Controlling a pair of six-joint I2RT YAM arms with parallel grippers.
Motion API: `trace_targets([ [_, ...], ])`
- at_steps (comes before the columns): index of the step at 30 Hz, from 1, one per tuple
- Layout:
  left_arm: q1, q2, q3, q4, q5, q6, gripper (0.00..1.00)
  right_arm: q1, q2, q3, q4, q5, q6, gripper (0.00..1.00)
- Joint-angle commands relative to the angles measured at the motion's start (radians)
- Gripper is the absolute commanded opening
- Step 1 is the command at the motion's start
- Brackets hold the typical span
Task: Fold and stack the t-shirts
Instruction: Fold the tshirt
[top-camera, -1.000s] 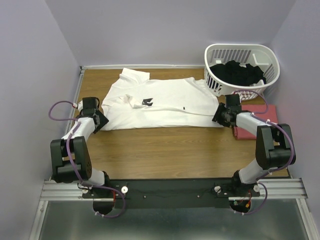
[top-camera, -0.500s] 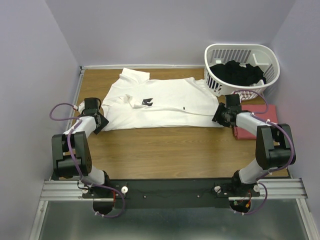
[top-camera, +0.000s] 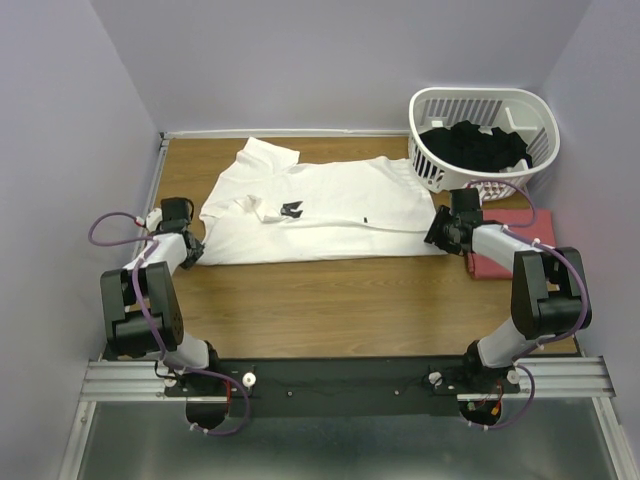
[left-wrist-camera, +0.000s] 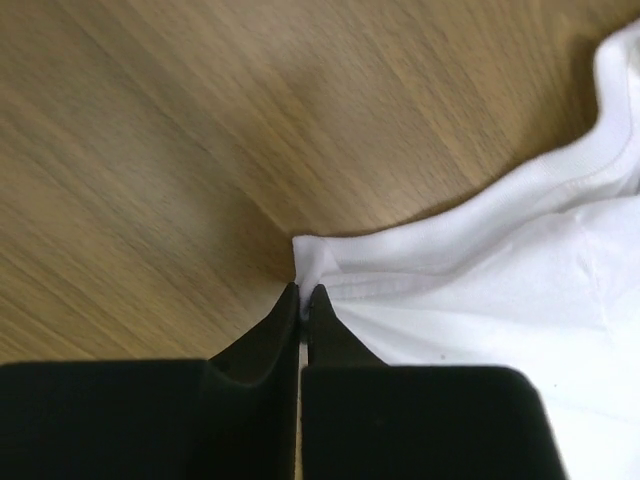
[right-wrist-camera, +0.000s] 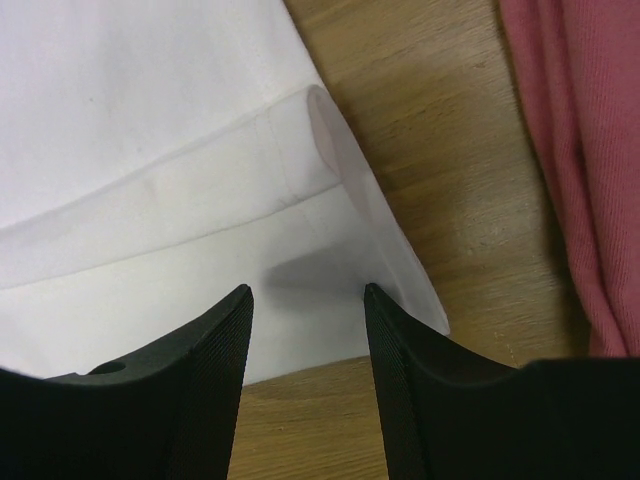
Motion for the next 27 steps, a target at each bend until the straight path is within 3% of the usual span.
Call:
trace_targets([
  [1,0.048,-0.02,-0.025,-0.047,-0.074,0.02,0.04,-0.01,0.051,-0.024,-0.168,0.07,0.005,0.56],
  [13,0.107,-0.127,-0.103,-0.089,-0.055,0.012,0.08,-0.019,-0.075,-0.069,-0.29,0.007,0.008,0.59],
  [16,0.105,-0.149,-0.12,-0.072,-0.006,0.023,0.2,-0.014,-0.125,-0.052,-0.287,-0.008,-0.05,0.59],
  [23,0.104,-0.285,-0.105,-0.089,-0.053,0.044,0.65,0.05,-0.187,0.045,-0.307,-0.02,-0.079,0.59],
  [27,0.105,-0.35,-0.062,-0.104,-0.099,0.076,0.75,0.122,-0.159,0.085,-0.306,-0.042,-0.066,0.51],
])
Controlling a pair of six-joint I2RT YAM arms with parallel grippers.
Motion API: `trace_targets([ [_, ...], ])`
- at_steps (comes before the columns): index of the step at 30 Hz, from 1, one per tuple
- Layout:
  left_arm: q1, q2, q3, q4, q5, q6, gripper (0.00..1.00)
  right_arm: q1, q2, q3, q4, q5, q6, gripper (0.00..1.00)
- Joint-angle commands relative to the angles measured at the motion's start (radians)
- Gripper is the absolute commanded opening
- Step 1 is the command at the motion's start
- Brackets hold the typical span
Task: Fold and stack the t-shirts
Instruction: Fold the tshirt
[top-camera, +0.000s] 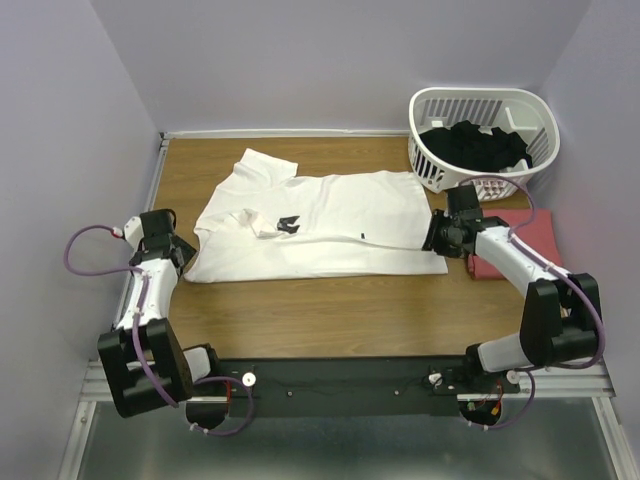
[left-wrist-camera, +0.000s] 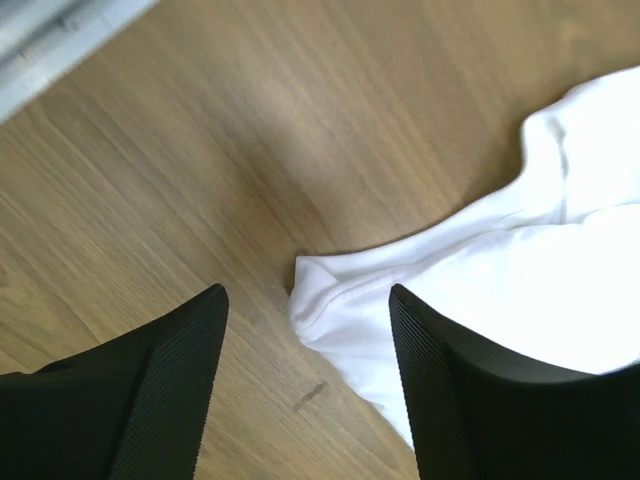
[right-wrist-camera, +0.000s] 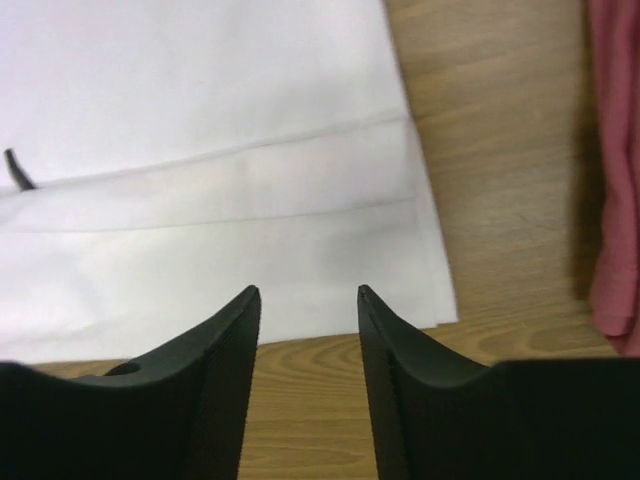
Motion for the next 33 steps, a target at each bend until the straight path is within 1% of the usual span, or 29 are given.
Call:
trace_targets([
  [1,0.006,-0.071,0.049,-0.018,-0.08,0.041,0.75,0.078,0.01,0.051,-0.019,-0.025,-0.005,0.49],
  [2,-0.007,-0.094,0.053,-0.02,-0.086,0.047,0.76,0.121,0.019,0.061,-0.014,-0.025,0.009,0.45],
  [3,-0.02,-0.103,0.058,-0.018,-0.095,0.057,0.76,0.138,0.026,0.062,-0.008,-0.026,0.017,0.43],
  [4,-0.034,-0.112,0.061,-0.014,-0.106,0.066,0.76,0.15,0.051,0.064,0.006,-0.026,0.023,0.41],
  [5,-0.051,-0.126,0.064,-0.012,-0.109,0.07,0.76,0.162,0.065,0.065,0.012,-0.025,0.038,0.37],
  [7,-0.114,-0.15,0.069,0.003,-0.12,0.09,0.77,0.165,0.097,0.062,0.03,-0.025,0.054,0.32],
  [8,-0.175,-0.16,0.069,0.009,-0.131,0.095,0.77,0.169,0.106,0.064,0.038,-0.025,0.057,0.32],
  [9,-0.175,-0.169,0.069,0.015,-0.143,0.103,0.77,0.169,0.117,0.064,0.044,-0.025,0.058,0.31],
  [10,-0.238,-0.178,0.067,0.023,-0.164,0.118,0.77,0.169,0.131,0.068,0.056,-0.023,0.061,0.3],
  [12,-0.277,-0.21,0.059,0.051,-0.18,0.139,0.77,0.172,0.169,0.085,0.064,-0.017,0.061,0.28],
  [14,-0.33,-0.241,0.033,0.104,-0.156,0.191,0.77,0.173,0.197,0.096,0.069,-0.005,0.063,0.27],
  [20,-0.375,-0.312,-0.037,0.201,-0.099,0.225,0.78,0.173,0.243,0.136,0.076,0.044,0.065,0.26],
  [29,-0.404,-0.312,-0.046,0.218,-0.102,0.236,0.78,0.173,0.329,0.209,0.075,0.118,0.045,0.26],
  [33,-0.407,-0.313,-0.048,0.22,-0.102,0.236,0.78,0.173,0.376,0.274,0.072,0.156,0.014,0.27],
])
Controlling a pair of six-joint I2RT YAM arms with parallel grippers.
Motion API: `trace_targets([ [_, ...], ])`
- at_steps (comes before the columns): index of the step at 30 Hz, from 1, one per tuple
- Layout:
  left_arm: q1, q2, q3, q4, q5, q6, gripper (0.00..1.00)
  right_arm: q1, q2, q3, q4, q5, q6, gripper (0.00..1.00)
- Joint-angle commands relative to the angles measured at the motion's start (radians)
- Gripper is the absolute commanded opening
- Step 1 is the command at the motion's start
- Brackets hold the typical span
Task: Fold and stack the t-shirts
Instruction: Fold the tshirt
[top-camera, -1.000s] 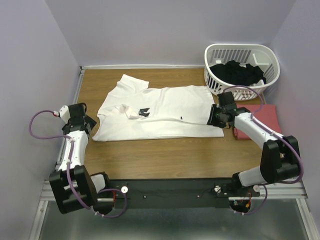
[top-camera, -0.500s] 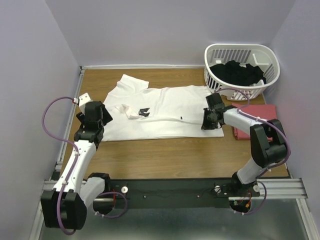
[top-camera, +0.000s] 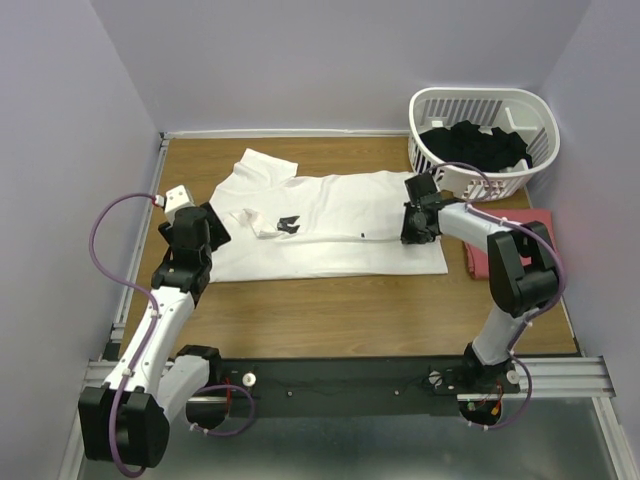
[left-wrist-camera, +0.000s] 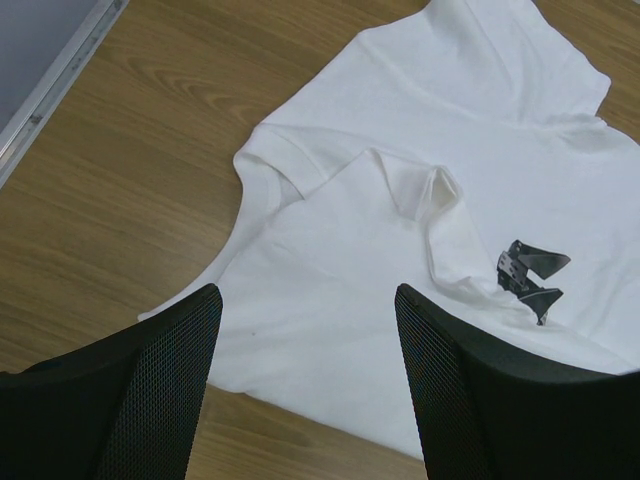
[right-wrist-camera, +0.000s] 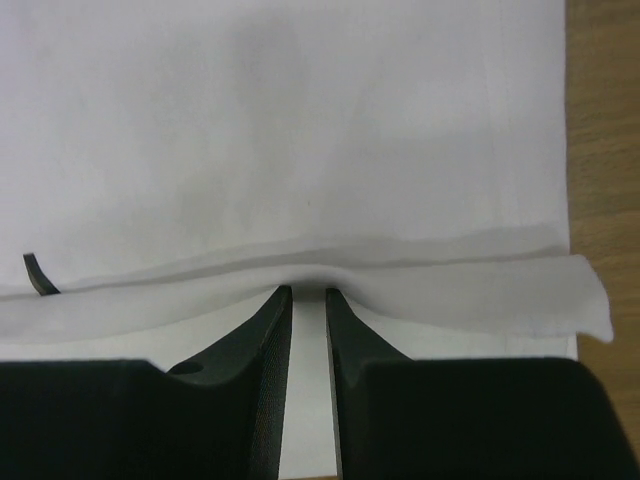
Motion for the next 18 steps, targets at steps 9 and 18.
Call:
trace_targets([
  [9,-0.016,0.026,-0.016,0.036,0.03,0.016,0.78,0.0,0.16,0.25,0.012,0.134,-0.11,0.28],
  [18,-0.016,0.154,0.014,0.06,0.089,0.011,0.78,0.098,0.033,0.29,0.098,-0.349,-0.197,0.5],
])
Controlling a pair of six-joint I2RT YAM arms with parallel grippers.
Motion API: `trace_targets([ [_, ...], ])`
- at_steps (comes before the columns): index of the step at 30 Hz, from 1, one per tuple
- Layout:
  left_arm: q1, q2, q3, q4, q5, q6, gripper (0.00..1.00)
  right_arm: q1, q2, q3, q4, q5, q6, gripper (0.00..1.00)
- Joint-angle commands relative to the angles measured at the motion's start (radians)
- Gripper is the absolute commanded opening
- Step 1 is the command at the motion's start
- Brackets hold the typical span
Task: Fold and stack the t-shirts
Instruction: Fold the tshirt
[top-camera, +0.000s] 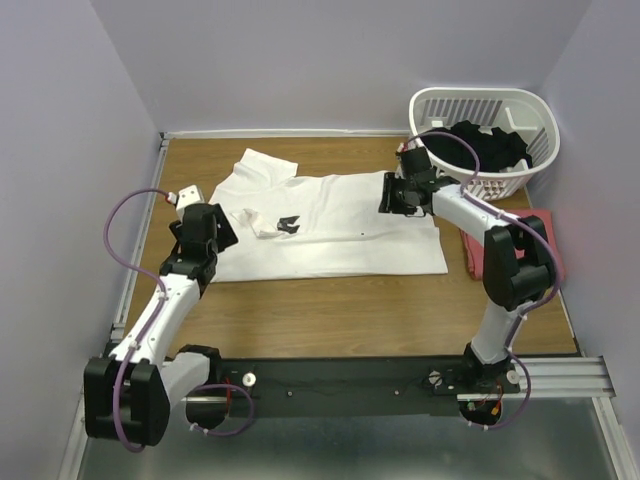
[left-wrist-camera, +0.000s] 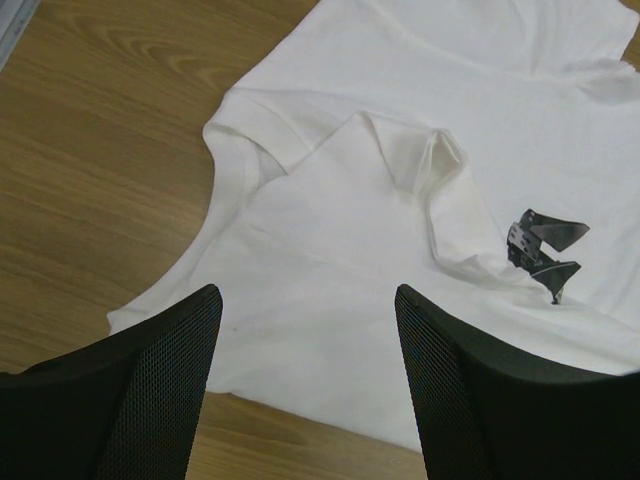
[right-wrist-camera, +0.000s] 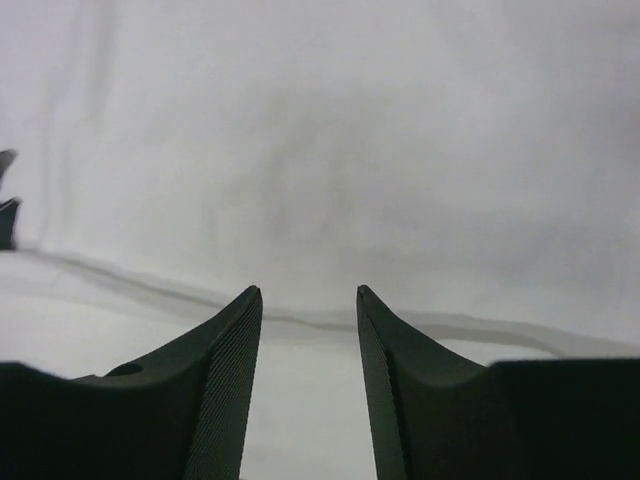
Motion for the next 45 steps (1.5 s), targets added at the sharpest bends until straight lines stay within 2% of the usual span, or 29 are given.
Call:
trace_targets([
  [1,-0.004,0.077,0.031,0.033,0.067,0.0,0.78,0.107,-0.05,0.069,0.073,-0.263,-0.106,0.52],
  [5,-0.003,0.192,0.053,0.037,0.105,-0.038,0.78,0.244,0.048,0.174,0.073,-0.347,-0.214,0.61],
  [12,-0.003,0.327,0.064,-0.019,0.092,-0.095,0.66,0.368,0.238,0.411,0.073,-0.424,-0.241,0.58],
  [17,0.003,0.397,0.084,-0.042,0.067,-0.101,0.63,0.436,0.405,0.56,0.073,-0.466,-0.257,0.56],
  [29,0.02,0.49,0.088,-0.053,0.11,-0.098,0.63,0.473,0.631,0.79,0.073,-0.478,-0.268,0.54],
  [37,0.02,0.493,0.088,-0.058,0.104,-0.098,0.63,0.476,0.671,0.792,0.071,-0.483,-0.272,0.49],
  [41,0.022,0.495,0.087,-0.059,0.107,-0.098,0.63,0.477,0.676,0.792,0.073,-0.47,-0.271,0.4],
  [45,0.02,0.492,0.084,-0.064,0.107,-0.098,0.63,0.474,0.676,0.804,0.074,-0.417,-0.246,0.21],
])
